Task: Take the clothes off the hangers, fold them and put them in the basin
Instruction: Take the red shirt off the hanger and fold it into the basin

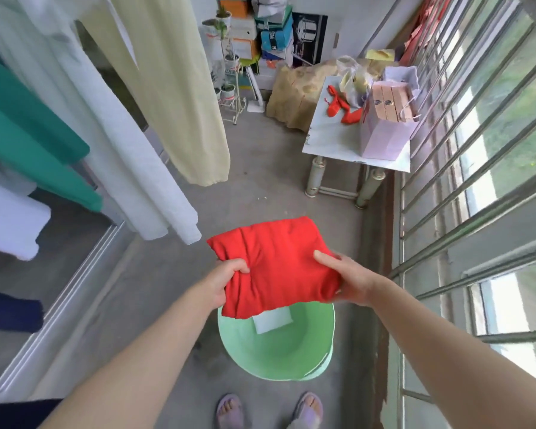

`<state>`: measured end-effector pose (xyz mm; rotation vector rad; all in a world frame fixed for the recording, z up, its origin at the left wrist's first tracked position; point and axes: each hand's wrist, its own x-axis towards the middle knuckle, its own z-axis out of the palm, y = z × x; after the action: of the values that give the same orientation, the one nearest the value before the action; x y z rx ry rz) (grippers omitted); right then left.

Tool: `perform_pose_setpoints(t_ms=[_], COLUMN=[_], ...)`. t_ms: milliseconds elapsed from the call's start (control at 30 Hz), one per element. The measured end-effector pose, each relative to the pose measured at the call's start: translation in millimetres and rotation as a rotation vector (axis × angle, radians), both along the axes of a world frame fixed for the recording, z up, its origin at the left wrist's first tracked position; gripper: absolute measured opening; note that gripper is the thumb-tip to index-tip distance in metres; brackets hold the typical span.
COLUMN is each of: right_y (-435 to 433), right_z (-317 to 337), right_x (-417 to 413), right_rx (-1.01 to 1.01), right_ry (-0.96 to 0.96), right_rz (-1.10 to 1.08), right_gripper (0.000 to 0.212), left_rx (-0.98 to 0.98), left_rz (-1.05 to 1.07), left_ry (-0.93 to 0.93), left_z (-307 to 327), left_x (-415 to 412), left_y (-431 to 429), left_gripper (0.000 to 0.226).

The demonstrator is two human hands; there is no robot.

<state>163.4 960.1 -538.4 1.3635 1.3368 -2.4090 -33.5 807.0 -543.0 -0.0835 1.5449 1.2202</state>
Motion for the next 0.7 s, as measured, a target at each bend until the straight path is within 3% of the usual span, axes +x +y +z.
perform_pose_setpoints(t_ms=[100,167,233,367,500,600,700], right_y=[0,-4,-9,-12,-10,-9,-8], right_z=[-29,-58,-87,-156,-232,-315,-407], right_x=[-9,-16,-23,-36,-48,-54,-57], right_rx=[0.040,-0.056,-0.095,-0.092,-0.022,0.051,0.197], right_ry=[-0.270,-0.285,-0.273,-0.242,-0.273,-0.335,-0.419], right_rz=[0.148,0.111,0.060,-0.088,-0.204,-0.182,-0.060], right_gripper=[0.072,0.058,0.047,0.051,0.037,0.011,0.022], left_rx=[-0.069,-0.132,-0.169,-0.202,-0.214,-0.228,-0.320], left_rz=[-0.037,-0.083,-0.121,-0.162,-0.112,-0.075,-0.053], left_ry=[0.011,-0.007,-0.020,-0.041,-0.027,-0.017,-0.036], left_z=[-26,-48,-72,-137,-215,-297,-381], left_x=[-2,-2,-6,-22,-28,-27,-23], left_y=[2,6,10,19,24,19,12], left_gripper=[0.046,0.027,0.026,0.028,0.028,0.039,0.023])
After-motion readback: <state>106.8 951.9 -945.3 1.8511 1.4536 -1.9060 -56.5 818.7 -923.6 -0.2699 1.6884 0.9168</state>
